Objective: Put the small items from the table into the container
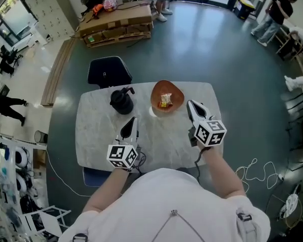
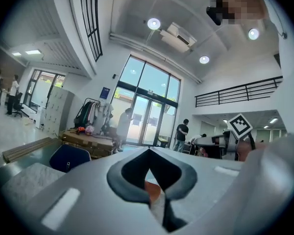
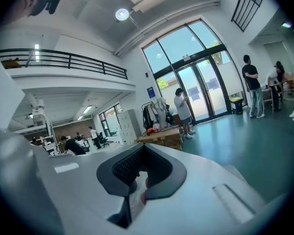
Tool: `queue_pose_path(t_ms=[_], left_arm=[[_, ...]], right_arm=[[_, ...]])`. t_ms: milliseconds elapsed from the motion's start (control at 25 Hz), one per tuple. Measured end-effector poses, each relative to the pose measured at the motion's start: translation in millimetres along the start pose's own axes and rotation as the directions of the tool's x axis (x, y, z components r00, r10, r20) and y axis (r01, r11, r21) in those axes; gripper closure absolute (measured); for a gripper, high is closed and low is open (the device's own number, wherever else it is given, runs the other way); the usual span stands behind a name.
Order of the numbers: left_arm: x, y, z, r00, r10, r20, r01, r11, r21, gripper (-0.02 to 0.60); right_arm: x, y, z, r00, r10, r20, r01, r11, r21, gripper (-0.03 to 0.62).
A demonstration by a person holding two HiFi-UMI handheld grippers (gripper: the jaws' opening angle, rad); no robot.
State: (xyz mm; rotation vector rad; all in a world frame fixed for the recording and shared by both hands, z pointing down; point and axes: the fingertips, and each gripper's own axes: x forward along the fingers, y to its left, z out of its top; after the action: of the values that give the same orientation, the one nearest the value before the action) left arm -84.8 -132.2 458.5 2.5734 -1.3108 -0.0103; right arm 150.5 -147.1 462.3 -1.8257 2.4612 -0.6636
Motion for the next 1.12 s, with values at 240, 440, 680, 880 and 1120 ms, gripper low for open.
queue_pose_path(t_ms=[240,440,680,880,1120], left_arm=[[2.7,-39.5,17.7,0.993,-0.105,0.048,0.102,0.993,0.053,0.577],[3.2,-55.1,10.2,0.989,-0.147,0.025,0.146,0.988,0.051,0.577],[0.8,-58.9,11.2,0.987,-0.157,0.02,0.155,0.986,0.054,0.577],[1.0,-58.8,10.1,0.987,-0.157,0.017,0.156,0.986,0.054,0.577],[3.2,-55.6,7.7,0.988,-0.153,0.007,0.152,0.987,0.051,0.577]], right_arm=[[-41.5,30.8,0.4,0.999,0.026,0.045,-0.023,0.998,-0.066,0.565],[-53.9,30.9,1.6,0.998,0.014,0.063,-0.01,0.998,-0.064,0.565],[-56.9,34.8,15.6,0.995,0.01,0.095,-0.001,0.995,-0.101,0.568],[-55.2,38.1,10.5,0.997,0.012,0.08,-0.003,0.994,-0.11,0.568],[-50.7,34.6,11.4,0.997,0.0,0.071,0.009,0.992,-0.127,0.568]])
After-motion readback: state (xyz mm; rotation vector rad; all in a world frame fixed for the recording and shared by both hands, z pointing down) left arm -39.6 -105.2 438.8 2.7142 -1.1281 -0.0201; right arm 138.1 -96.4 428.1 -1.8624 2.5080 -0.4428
